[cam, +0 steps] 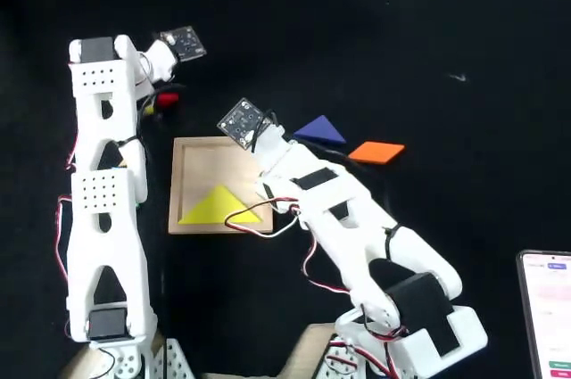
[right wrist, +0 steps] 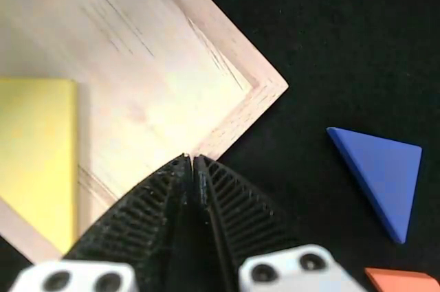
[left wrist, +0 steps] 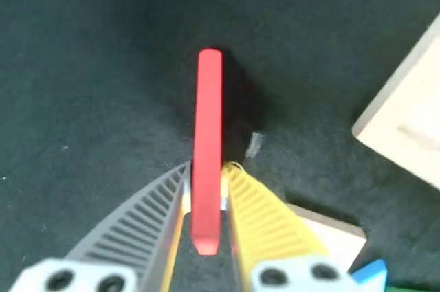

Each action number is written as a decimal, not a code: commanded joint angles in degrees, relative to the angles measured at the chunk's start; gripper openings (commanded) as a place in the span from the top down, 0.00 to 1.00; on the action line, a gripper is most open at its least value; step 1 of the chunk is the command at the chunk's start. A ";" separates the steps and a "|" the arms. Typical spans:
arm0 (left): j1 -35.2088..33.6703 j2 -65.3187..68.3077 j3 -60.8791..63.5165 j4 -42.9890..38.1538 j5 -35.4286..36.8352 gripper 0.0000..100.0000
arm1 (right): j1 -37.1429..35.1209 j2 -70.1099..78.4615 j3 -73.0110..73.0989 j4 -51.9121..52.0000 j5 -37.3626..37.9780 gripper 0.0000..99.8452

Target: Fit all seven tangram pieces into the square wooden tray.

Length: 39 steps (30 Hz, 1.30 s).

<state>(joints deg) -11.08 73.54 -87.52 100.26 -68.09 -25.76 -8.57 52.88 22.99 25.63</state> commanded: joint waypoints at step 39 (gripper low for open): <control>14.90 -82.55 116.62 -40.88 79.91 0.97 | 14.95 -12.09 2.07 -6.68 -7.38 0.99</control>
<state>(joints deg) 1.41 -6.37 26.51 64.48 11.47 -11.78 -18.59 55.08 17.45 18.68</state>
